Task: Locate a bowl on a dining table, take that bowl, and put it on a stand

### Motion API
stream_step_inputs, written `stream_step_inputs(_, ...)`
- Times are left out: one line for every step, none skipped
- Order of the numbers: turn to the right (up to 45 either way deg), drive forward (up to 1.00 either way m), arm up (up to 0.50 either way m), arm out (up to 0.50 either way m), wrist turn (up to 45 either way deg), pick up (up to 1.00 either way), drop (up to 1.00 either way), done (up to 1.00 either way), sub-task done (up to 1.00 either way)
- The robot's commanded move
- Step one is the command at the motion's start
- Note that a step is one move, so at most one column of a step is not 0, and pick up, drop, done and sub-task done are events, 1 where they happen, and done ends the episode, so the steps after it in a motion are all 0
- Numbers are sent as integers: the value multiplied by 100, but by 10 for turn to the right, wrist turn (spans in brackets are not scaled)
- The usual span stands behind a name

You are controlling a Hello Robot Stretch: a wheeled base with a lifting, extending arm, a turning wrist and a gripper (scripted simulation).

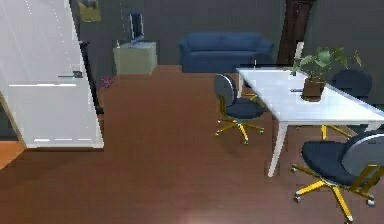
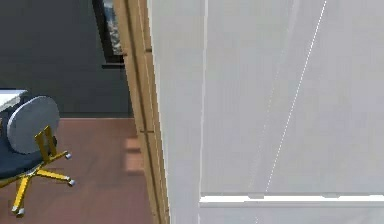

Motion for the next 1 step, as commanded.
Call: stream_step_inputs(30,0,0,0,0,0,0,0,0)
